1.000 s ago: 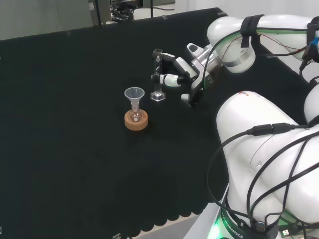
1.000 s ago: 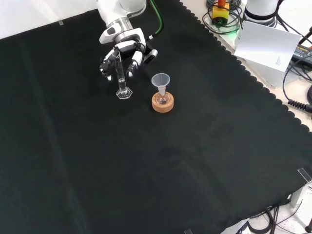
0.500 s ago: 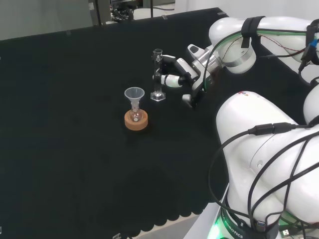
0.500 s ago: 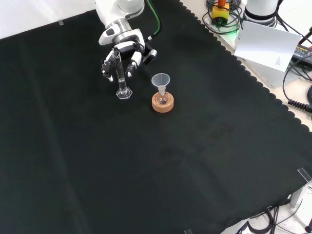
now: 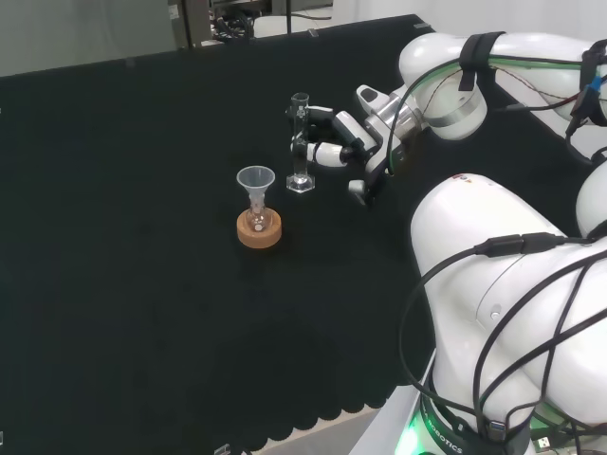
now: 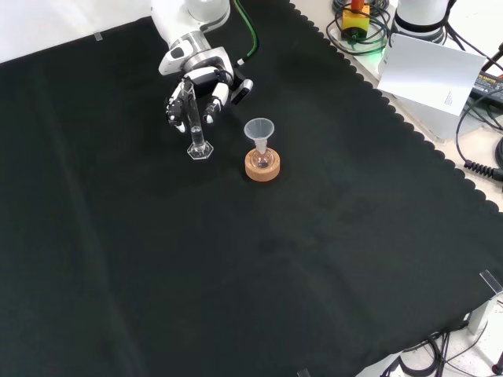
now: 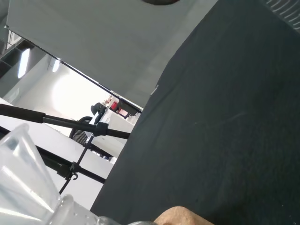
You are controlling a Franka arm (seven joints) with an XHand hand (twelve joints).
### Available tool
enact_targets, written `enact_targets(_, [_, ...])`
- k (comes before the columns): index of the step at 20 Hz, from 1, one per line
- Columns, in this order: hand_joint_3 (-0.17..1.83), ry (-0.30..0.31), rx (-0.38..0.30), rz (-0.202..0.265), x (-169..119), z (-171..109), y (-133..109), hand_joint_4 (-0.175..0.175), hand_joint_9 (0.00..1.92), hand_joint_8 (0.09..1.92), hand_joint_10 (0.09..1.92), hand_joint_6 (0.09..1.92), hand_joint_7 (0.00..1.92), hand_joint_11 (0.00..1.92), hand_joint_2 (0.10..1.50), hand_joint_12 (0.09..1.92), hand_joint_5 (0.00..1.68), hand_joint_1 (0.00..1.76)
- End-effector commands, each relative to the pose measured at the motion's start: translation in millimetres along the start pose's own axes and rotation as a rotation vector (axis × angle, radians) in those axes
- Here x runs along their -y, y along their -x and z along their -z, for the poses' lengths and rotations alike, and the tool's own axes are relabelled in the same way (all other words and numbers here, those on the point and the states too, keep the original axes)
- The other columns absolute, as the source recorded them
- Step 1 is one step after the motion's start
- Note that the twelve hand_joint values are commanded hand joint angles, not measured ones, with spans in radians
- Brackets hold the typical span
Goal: Pick up the graduated cylinder.
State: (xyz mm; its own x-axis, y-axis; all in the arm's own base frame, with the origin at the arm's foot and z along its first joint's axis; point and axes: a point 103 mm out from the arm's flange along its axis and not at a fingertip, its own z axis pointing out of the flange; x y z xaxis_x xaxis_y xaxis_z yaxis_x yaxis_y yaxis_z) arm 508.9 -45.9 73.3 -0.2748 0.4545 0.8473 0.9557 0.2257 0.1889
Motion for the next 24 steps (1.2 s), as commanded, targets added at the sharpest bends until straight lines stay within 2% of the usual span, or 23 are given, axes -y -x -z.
enact_targets(1, [-0.17, -0.005, -0.016, 0.003, -0.5, -0.9, -0.1, 0.017, 0.88, 0.59, 0.43, 0.23, 0.58, 0.6, 1.07, 1.19, 0.61, 1.09])
enact_targets(6, [-0.17, 0.001, -0.021, 0.007, -0.6, -1.9, 0.4, 0.017, 0.9, 0.59, 0.39, 0.35, 0.58, 0.61, 1.08, 1.18, 0.57, 1.09])
enact_targets(14, [-0.17, 0.002, -0.013, 0.003, -1.2, -3.9, 0.6, 0.016, 0.92, 0.6, 0.38, 0.43, 0.59, 0.65, 1.1, 1.16, 0.56, 1.1])
enact_targets(24, [-0.17, 0.0, -0.013, -0.001, -2.5, -4.3, 1.6, 0.011, 0.96, 0.62, 0.36, 0.59, 0.61, 0.7, 1.19, 1.13, 0.54, 1.14])
